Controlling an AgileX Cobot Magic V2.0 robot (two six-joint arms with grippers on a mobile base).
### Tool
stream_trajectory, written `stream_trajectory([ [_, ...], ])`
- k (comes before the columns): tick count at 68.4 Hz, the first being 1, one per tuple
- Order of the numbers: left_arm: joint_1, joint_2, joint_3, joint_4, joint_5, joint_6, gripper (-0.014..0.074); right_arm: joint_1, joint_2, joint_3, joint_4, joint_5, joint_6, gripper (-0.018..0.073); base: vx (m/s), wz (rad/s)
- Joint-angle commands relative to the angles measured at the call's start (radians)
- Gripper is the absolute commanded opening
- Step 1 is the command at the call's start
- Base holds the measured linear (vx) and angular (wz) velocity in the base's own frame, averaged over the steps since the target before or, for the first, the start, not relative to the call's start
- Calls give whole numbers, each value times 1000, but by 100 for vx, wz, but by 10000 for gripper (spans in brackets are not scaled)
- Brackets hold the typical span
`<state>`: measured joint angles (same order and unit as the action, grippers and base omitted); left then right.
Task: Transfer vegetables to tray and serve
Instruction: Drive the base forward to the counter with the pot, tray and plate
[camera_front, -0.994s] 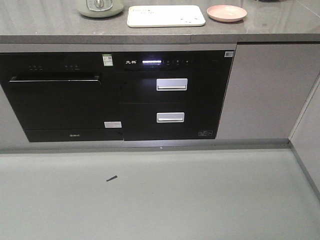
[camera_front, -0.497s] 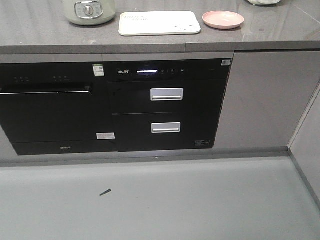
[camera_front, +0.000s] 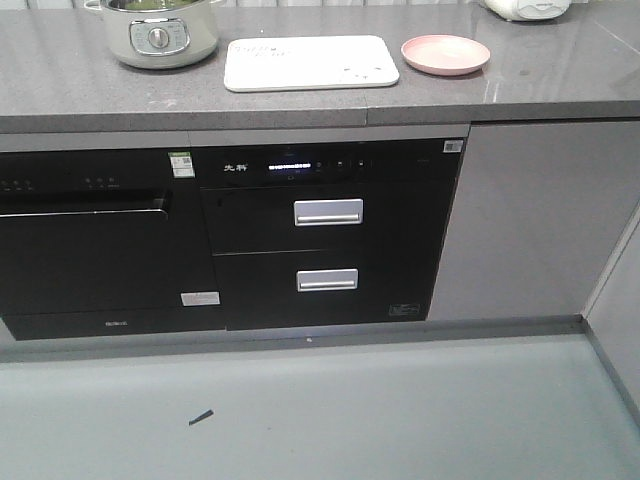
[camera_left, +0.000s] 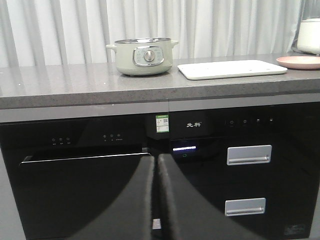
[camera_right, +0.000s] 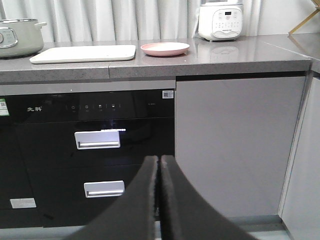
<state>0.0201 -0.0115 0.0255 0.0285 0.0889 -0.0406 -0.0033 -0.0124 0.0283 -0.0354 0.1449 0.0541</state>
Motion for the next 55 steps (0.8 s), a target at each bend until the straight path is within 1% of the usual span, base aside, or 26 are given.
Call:
stream_trajectory([
  [1, -8, -14, 20, -1, -71, -8, 3, 2, -8, 16, -4, -74, 0, -8, 22, 2],
  [55, -8, -14, 20, -1, -71, -8, 3, 2, -8, 16, -4, -71, 0, -8, 20, -1],
])
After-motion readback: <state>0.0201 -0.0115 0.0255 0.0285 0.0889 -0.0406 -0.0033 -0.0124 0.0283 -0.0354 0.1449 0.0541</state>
